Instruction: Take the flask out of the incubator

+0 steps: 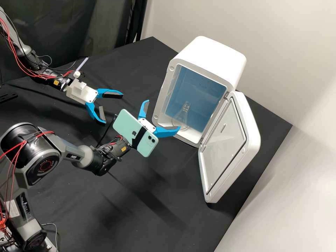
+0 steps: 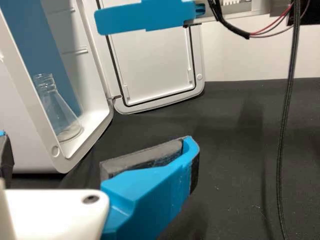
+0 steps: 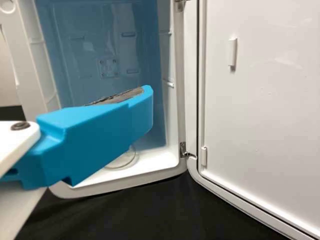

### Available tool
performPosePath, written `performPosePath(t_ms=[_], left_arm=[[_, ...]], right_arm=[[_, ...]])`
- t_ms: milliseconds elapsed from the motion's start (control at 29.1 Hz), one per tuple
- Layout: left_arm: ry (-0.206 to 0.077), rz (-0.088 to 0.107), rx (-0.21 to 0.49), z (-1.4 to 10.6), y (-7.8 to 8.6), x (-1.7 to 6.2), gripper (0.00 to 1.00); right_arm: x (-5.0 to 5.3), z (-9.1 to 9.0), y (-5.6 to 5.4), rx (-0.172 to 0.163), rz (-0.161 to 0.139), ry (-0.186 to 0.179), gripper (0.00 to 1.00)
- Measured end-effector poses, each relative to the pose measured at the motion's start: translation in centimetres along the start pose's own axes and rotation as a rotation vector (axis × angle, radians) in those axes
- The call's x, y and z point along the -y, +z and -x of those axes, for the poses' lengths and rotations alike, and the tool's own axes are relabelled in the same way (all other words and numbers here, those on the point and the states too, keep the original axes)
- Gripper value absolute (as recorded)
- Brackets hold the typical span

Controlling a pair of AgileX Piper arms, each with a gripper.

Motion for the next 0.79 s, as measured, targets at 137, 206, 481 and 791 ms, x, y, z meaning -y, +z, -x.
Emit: performPosePath(t_ms=[137,206,481,791], left_arm=[[0.0,0.0,0.0,0.0,0.0,0.0,1.0],[0.0,0.0,0.0,0.0,0.0,0.0,1.0],[0.0,0.0,0.0,0.0,0.0,0.0,1.0],[-0.001,-0.001,0.008,-0.1,0.2,0.02,1.0]], right_arm=[[0.8,-0.2,0.9,0.021,-0.002,-0.019,1.0],[1.4,-0.4,1.6,0.043,-0.003,-0.039,1.0],[2.5,-1.3,3.9,0.109,-0.027,-0.065,1.0],[3.7,-3.3,5.8,0.128,-0.06,-0.097,1.0]])
